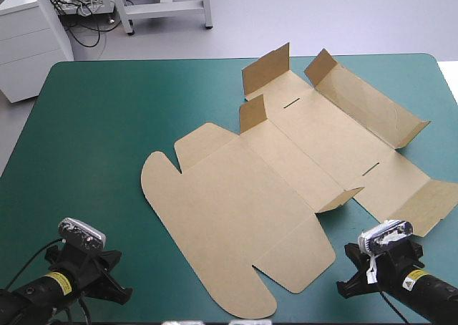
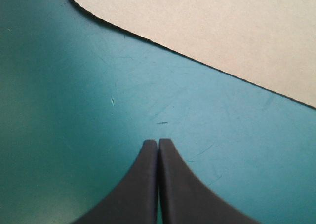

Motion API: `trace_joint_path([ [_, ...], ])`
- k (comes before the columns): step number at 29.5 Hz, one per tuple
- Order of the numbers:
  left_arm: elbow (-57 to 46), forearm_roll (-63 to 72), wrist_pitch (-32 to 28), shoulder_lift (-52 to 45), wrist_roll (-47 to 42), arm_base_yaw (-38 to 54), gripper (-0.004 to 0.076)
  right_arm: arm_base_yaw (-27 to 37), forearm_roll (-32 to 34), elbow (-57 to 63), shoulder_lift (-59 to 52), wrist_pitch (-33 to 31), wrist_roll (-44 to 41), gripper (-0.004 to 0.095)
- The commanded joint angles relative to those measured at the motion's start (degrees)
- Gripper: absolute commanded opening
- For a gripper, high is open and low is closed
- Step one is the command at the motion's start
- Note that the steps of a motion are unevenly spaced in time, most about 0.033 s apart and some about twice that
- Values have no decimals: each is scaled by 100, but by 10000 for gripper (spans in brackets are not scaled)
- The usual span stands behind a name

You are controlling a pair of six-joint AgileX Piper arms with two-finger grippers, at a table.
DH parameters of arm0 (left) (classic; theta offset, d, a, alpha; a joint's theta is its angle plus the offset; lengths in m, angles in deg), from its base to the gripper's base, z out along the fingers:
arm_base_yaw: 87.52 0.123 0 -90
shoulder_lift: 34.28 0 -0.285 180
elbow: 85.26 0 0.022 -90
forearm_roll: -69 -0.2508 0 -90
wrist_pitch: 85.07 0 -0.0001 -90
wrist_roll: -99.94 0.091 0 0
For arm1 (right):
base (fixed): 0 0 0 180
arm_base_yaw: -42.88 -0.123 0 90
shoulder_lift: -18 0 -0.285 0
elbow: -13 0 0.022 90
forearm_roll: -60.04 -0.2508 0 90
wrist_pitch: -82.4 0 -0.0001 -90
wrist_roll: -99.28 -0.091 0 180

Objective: Fold the box

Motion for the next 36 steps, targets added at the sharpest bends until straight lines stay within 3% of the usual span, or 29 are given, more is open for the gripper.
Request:
trace_joint_path([
  [1,142,18,-310,32,-40,-19,-32,5,-82,-157,28,346,22,-18],
  [18,142,18,-310,32,-40,-19,-32,5,-95,-157,28,323,22,-18],
  [26,142,18,-310,32,-40,-19,-32,5,-71,-675,28,-22,-321,1],
  [29,142,18,-310,32,-40,-19,-32,5,-12,-1068,28,-158,-544,157],
  [31,142,18,-310,32,-40,-19,-32,5,-12,-1294,28,-249,-596,333],
  [33,142,18,-310,32,-40,-19,-32,5,-12,-1519,28,-334,-785,569],
  [36,142,18,-310,32,-40,-19,-32,5,-12,-1790,28,-425,-1169,825],
])
